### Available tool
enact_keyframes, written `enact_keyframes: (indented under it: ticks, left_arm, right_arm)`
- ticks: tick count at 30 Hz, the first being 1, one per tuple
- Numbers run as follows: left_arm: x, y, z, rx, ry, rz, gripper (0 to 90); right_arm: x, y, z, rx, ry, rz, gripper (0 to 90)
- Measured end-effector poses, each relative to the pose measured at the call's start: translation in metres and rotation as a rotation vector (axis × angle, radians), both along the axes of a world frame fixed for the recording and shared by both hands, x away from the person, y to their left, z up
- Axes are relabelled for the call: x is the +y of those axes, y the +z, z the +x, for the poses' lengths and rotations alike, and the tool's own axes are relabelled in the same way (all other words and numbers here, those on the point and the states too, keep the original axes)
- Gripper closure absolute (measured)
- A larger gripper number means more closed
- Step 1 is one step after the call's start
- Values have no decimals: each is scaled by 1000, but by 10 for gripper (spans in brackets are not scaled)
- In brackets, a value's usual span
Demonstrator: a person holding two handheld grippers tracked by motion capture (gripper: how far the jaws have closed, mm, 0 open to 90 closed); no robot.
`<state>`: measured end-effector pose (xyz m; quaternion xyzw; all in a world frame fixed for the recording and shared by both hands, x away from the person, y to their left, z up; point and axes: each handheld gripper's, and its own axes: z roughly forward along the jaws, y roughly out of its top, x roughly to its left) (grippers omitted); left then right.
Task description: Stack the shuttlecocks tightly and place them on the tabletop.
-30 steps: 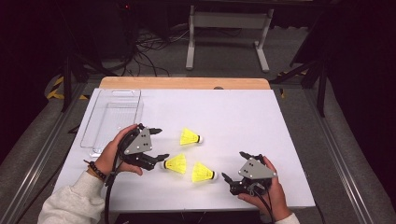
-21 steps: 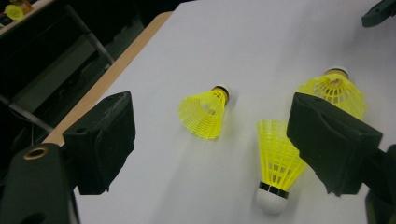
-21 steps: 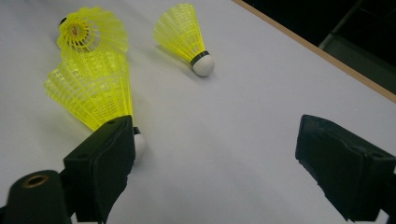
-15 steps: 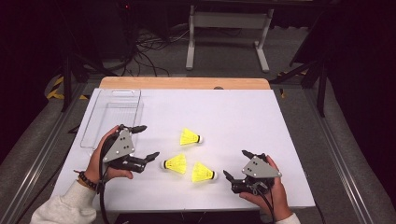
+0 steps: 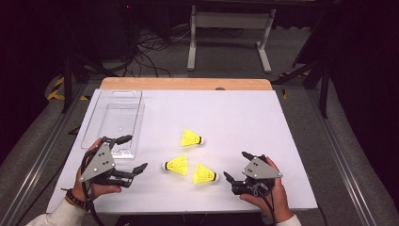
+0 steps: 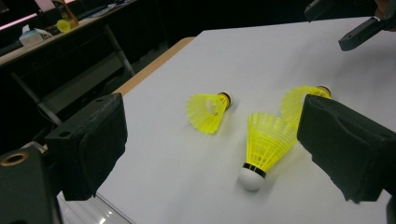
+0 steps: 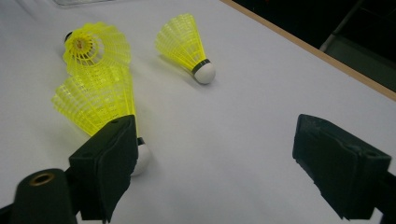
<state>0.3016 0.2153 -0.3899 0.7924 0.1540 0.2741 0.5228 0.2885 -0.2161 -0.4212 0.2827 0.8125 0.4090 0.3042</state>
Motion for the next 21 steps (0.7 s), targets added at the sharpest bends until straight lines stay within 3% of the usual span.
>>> enact_keyframes:
  ticks: [8, 15, 21]
  left_arm:
    - [8, -19, -12, 38, 12, -2, 88]
    - [19, -37, -22, 79, 13, 29, 59]
    - [29, -45, -25, 115, 33, 9, 49]
  right_arm:
    - [-3, 3, 1, 12, -4, 38, 172]
    - [-2, 6, 2, 8, 5, 24, 171]
    - [0, 10, 5, 16, 7, 29, 166]
